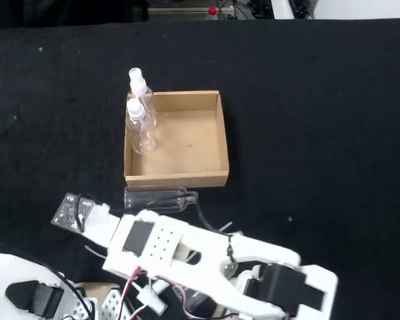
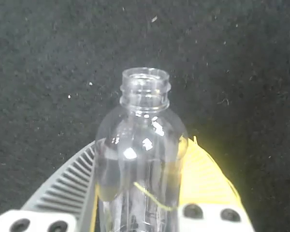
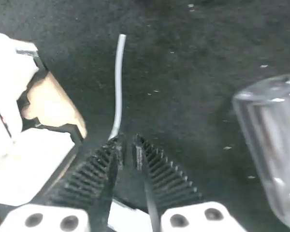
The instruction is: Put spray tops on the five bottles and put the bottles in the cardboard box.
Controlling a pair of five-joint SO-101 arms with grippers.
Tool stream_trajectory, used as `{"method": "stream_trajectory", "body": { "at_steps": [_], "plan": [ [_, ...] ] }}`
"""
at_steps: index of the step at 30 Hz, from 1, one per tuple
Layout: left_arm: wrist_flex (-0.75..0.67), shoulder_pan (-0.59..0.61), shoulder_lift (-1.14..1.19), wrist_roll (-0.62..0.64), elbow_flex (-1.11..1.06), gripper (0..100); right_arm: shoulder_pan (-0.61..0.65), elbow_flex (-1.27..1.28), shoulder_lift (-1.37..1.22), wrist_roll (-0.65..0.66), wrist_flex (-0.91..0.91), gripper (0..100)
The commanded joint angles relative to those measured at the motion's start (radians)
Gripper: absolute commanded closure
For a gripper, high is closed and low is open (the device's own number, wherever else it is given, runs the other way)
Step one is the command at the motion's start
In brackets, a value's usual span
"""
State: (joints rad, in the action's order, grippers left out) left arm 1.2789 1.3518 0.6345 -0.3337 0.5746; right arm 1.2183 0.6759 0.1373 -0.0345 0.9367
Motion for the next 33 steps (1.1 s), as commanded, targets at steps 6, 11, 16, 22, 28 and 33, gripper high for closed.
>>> {"method": "stream_trajectory", "body": {
  "at_steps": [6,11,16,22,28,33],
  "plan": [
    [0.110,0.004,0.020,0.009,0.211,93,0.080,-0.104,-0.041,-0.041,-0.023,84.8],
    [0.110,0.005,0.041,0.006,0.225,93,0.081,-0.102,-0.050,-0.041,-0.025,79.7],
    [0.110,0.002,0.038,0.009,0.225,93,0.081,-0.093,-0.051,-0.041,-0.026,85.2],
    [0.107,-0.005,0.032,0.005,0.226,93,0.083,-0.065,-0.051,-0.040,-0.031,86.1],
    [0.110,-0.012,0.032,0.008,0.226,93,0.112,-0.005,-0.051,-0.040,-0.080,86.0],
    [0.106,-0.013,0.032,0.005,0.226,93,0.120,0.004,-0.051,-0.034,-0.094,86.0]
  ]
}}
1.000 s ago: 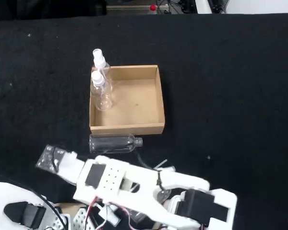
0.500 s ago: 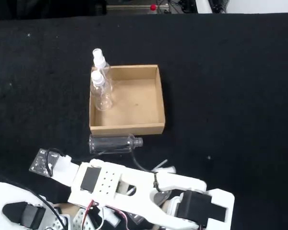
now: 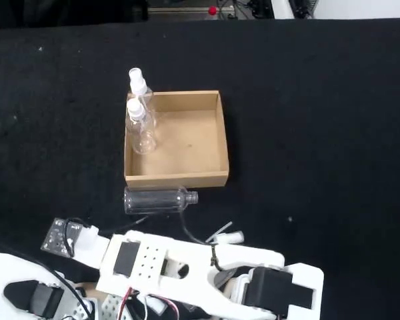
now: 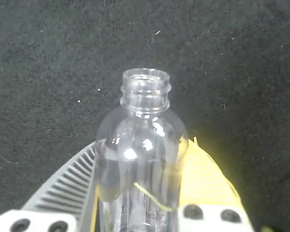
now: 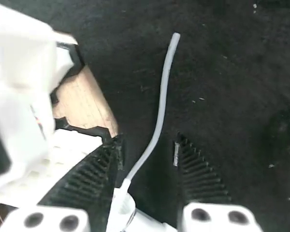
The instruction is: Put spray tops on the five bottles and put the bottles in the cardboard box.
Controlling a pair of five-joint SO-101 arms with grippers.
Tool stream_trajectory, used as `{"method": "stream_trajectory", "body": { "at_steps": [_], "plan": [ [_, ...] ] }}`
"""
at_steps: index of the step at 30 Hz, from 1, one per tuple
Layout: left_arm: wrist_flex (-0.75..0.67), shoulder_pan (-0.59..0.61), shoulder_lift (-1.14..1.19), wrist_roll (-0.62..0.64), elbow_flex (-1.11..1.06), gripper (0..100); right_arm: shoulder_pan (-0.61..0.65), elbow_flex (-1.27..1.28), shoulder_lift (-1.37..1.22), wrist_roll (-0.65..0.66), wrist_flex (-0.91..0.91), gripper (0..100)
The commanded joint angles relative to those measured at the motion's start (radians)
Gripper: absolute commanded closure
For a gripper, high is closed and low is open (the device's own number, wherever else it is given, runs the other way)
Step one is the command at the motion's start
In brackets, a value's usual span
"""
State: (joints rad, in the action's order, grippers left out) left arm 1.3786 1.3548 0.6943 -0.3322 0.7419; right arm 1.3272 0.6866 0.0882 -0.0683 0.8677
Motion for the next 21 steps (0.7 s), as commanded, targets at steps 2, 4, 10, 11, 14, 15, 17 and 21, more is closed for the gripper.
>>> {"method": "stream_trajectory", "body": {
  "at_steps": [2,4,10,11,14,15,17,21],
  "plan": [
    [0.006,-0.016,-0.028,0.003,0.059,93,0.011,-0.001,-0.004,0.003,-0.026,86.0],
    [0.006,-0.015,-0.028,0.003,0.059,93,0.009,-0.001,-0.016,0.003,-0.026,86.0],
    [0.006,-0.013,-0.028,0.002,0.059,93,-0.038,-0.031,-0.124,0.003,-0.028,86.0],
    [0.006,-0.013,-0.028,0.002,0.059,93,-0.054,-0.039,-0.133,0.003,-0.026,86.4],
    [0.003,-0.010,-0.028,0.002,0.059,93,-0.077,-0.050,-0.136,0.003,-0.018,88.7],
    [0.003,-0.010,-0.028,0.002,0.059,93,-0.080,-0.051,-0.136,0.005,-0.018,92.5],
    [0.003,-0.010,-0.028,0.002,0.059,93,-0.083,-0.053,-0.136,0.011,-0.017,99.3],
    [0.003,-0.010,-0.028,0.002,0.059,93,-0.083,-0.053,-0.111,0.106,0.032,98.7]
  ]
}}
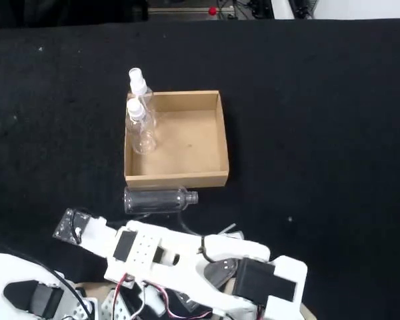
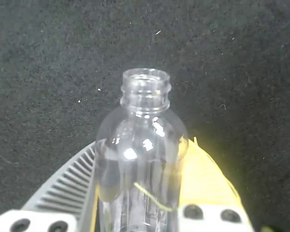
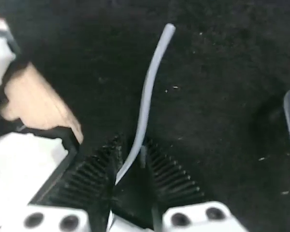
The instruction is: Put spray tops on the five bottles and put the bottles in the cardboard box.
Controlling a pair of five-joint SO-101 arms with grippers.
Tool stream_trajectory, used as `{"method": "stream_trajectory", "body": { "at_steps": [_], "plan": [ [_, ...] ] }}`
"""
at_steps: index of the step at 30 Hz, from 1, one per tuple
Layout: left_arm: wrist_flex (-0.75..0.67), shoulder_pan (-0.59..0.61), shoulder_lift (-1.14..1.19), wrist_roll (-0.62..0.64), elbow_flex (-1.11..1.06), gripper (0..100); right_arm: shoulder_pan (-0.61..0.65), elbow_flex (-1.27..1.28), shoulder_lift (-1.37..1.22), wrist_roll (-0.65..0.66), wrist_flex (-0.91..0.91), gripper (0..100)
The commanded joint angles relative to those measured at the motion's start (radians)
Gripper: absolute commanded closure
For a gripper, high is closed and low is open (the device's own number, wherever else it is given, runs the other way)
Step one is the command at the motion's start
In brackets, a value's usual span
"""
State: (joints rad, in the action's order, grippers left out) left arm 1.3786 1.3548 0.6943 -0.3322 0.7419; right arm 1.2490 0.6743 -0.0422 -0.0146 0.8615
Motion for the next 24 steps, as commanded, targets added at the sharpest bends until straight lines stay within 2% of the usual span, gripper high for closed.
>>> {"method": "stream_trajectory", "body": {
  "at_steps": [1,5,13,20,24],
  "plan": [
    [0.003,-0.012,-0.028,0.002,0.059,93,-0.005,-0.041,0.039,0.068,0.061,98.8],
    [0.003,-0.015,-0.028,0.002,0.059,93,-0.037,-0.041,0.160,0.084,0.144,98.8],
    [0.003,-0.015,-0.028,0.002,0.059,93,-0.233,-0.039,0.384,0.160,0.245,98.8],
    [0.003,-0.015,-0.028,0.002,0.059,93,-0.301,-0.033,0.499,0.161,0.374,98.8],
    [0.002,-0.016,-0.028,0.002,0.059,93,-0.356,-0.050,0.529,0.161,0.420,93.4]
  ]
}}
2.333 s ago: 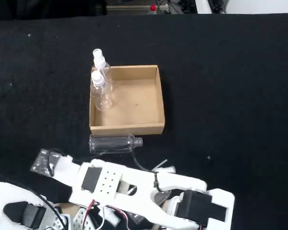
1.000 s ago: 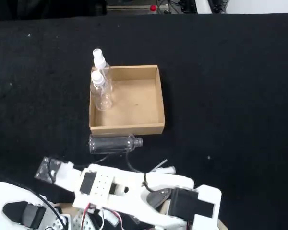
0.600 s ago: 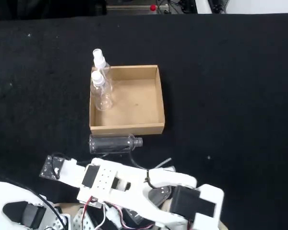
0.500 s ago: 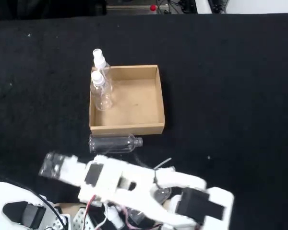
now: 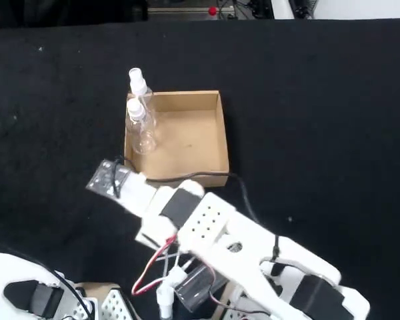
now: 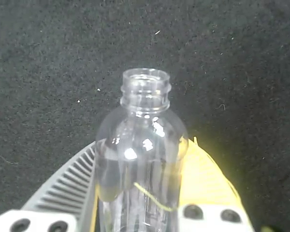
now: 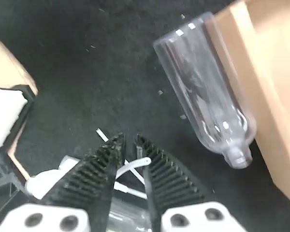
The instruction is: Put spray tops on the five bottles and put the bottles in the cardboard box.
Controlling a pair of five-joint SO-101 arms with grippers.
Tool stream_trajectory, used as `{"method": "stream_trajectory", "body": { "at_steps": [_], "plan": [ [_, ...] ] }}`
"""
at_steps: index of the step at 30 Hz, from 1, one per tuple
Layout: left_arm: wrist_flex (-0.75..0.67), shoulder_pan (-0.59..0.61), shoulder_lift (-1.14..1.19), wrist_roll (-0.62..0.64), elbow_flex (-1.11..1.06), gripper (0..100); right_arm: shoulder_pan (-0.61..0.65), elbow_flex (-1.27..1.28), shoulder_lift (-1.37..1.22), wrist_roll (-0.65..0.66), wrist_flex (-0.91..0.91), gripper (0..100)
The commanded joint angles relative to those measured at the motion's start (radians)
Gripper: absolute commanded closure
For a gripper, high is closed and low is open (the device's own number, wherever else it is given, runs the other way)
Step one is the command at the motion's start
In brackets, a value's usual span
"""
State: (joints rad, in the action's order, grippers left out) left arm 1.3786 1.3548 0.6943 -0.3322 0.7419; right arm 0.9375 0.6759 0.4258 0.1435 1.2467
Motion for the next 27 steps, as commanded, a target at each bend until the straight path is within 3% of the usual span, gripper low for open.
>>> {"method": "stream_trajectory", "body": {
  "at_steps": [1,5,9,14,17,23,27],
  "plan": [
    [0.002,-0.016,-0.028,0.002,0.059,93,-0.046,-0.062,0.065,0.003,0.048,90.0],
    [0.002,-0.015,-0.028,0.002,0.059,93,-0.043,-0.150,0.093,0.005,0.126,79.1],
    [0.002,-0.010,-0.028,0.002,0.059,93,0.000,-0.208,0.131,0.149,0.199,82.6],
    [0.002,-0.016,-0.026,0.002,0.059,93,0.183,-0.114,0.148,0.338,0.244,84.6],
    [0.000,-0.024,-0.020,0.002,0.059,93,0.264,-0.022,0.147,0.347,0.206,84.5],
    [0.000,-0.027,-0.017,0.002,0.059,93,0.272,0.059,0.147,0.319,0.130,77.7],
    [0.002,-0.028,-0.017,0.002,0.059,93,0.319,0.077,0.145,0.402,0.140,73.7]
  ]
}}
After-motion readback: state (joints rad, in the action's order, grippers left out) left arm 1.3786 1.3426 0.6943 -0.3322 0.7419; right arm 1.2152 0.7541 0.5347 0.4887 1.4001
